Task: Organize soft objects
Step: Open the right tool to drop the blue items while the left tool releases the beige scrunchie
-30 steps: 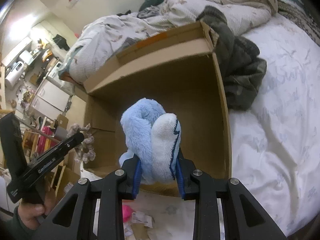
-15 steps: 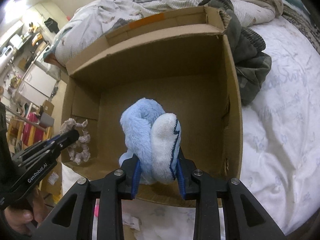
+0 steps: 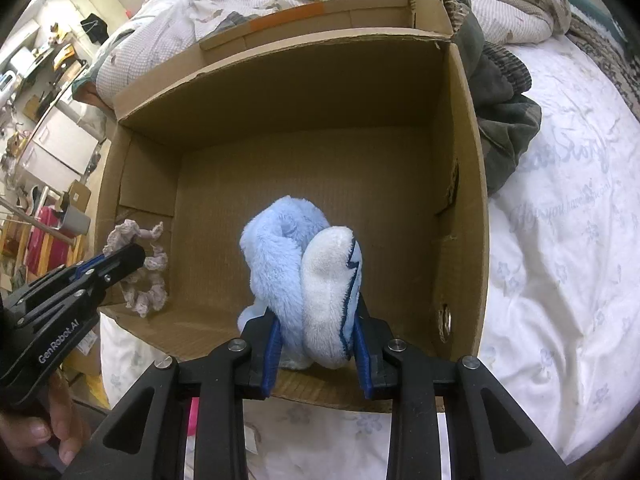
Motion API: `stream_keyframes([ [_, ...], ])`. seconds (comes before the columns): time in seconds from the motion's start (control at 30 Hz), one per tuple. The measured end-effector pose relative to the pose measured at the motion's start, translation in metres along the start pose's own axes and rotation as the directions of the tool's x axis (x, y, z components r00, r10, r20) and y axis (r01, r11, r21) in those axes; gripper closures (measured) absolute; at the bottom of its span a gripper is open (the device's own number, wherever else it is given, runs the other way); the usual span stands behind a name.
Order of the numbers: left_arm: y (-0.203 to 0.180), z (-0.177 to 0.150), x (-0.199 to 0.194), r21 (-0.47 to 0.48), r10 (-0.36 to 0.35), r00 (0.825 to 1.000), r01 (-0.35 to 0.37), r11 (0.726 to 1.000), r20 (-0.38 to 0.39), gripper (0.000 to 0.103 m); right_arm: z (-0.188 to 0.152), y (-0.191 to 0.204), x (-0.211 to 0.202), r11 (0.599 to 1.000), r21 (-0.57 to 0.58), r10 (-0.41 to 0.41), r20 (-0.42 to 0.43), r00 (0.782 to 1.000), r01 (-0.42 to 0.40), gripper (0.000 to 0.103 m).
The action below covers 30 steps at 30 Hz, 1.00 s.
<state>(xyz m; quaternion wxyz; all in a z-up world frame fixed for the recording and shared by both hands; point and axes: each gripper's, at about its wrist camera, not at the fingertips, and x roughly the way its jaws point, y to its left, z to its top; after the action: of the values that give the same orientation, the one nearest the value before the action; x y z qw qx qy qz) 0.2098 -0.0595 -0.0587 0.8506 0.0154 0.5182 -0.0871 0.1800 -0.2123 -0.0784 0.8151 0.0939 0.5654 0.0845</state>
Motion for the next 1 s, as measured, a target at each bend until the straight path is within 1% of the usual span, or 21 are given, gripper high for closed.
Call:
stream_keyframes([
  [0.07, -0.002, -0.001, 0.002, 0.013, 0.009, 1.000, -0.009, 1.000, -0.007, 0.090, 0.000, 0.000, 0.001, 1.000, 0.000, 0.003, 0.002, 1.000, -0.003, 0.070],
  [0.13, -0.003, -0.002, 0.003, 0.025, 0.015, 1.000, -0.014, 1.000, -0.012, 0.083, 0.000, 0.003, 0.001, 1.000, -0.003, 0.005, 0.006, 1.000, -0.005, 0.070],
  [0.17, -0.004, -0.002, 0.004, 0.025, 0.018, 1.000, -0.018, 1.000, -0.013, 0.075, 0.000, 0.002, 0.001, 1.000, -0.005, 0.005, 0.007, 1.000, -0.005, 0.070],
  [0.2, -0.004, -0.002, 0.004, 0.023, 0.022, 1.000, -0.022, 1.000, -0.014, 0.062, -0.001, 0.002, 0.000, 1.000, -0.006, 0.004, 0.008, 1.000, -0.004, 0.070],
  [0.23, -0.004, -0.003, 0.003, 0.020, 0.025, 1.000, -0.024, 0.999, -0.008, 0.055, -0.001, 0.002, -0.001, 1.000, -0.005, 0.006, 0.007, 1.000, -0.006, 0.070],
  [0.27, -0.004, -0.003, 0.001, 0.018, 0.029, 1.000, -0.029, 0.999, 0.001, 0.042, -0.002, 0.002, -0.001, 1.000, -0.005, 0.007, 0.007, 1.000, -0.007, 0.070],
  [0.3, -0.003, -0.003, 0.000, 0.016, 0.038, 0.999, -0.039, 0.999, 0.016, 0.038, -0.002, -0.001, -0.001, 1.000, -0.005, 0.007, 0.007, 1.000, -0.007, 0.070],
  [0.43, -0.003, -0.002, -0.002, 0.025, 0.051, 0.998, -0.051, 0.998, 0.022, 0.038, -0.003, -0.001, -0.002, 1.000, -0.007, 0.011, 0.009, 1.000, -0.011, 0.070],
  [0.7, 0.003, -0.001, -0.005, -0.001, 0.066, 0.997, -0.066, 0.998, 0.035, 0.038, -0.002, -0.003, -0.005, 0.999, -0.008, 0.034, 0.025, 0.999, -0.033, 0.067],
  [0.73, 0.004, -0.001, -0.006, -0.002, 0.067, 0.997, -0.067, 0.998, 0.037, 0.038, -0.002, -0.003, -0.005, 0.999, -0.008, 0.034, 0.025, 0.999, -0.034, 0.064],
  [0.77, 0.005, -0.001, -0.006, -0.003, 0.068, 0.997, -0.068, 0.998, 0.039, 0.038, -0.002, -0.003, -0.006, 0.999, -0.004, 0.038, 0.026, 0.999, -0.038, 0.054],
  [0.8, 0.005, -0.001, -0.007, -0.004, 0.069, 0.997, -0.069, 0.998, 0.041, 0.038, -0.001, -0.003, -0.007, 0.999, 0.001, 0.042, 0.029, 0.999, -0.042, 0.049],
  [0.83, 0.004, -0.001, -0.008, -0.002, 0.069, 0.997, -0.069, 0.998, 0.045, 0.038, -0.001, -0.003, -0.009, 0.999, 0.007, 0.044, 0.037, 0.998, -0.045, 0.038],
  [0.87, 0.004, -0.001, -0.009, 0.001, 0.071, 0.996, -0.071, 0.997, 0.049, 0.038, 0.000, -0.003, -0.010, 0.999, 0.013, 0.047, 0.048, 0.998, -0.048, 0.031],
  [0.93, 0.003, -0.001, -0.011, 0.008, 0.077, 0.995, -0.078, 0.997, 0.057, 0.038, 0.002, -0.003, -0.016, 0.998, 0.021, 0.058, 0.078, 0.995, -0.060, 0.028],
  [1.0, 0.003, -0.001, -0.013, 0.008, 0.085, 0.994, -0.085, 0.996, 0.063, 0.038, 0.003, -0.005, -0.020, 0.997, 0.027, 0.063, 0.096, 0.993, -0.066, 0.027],
])
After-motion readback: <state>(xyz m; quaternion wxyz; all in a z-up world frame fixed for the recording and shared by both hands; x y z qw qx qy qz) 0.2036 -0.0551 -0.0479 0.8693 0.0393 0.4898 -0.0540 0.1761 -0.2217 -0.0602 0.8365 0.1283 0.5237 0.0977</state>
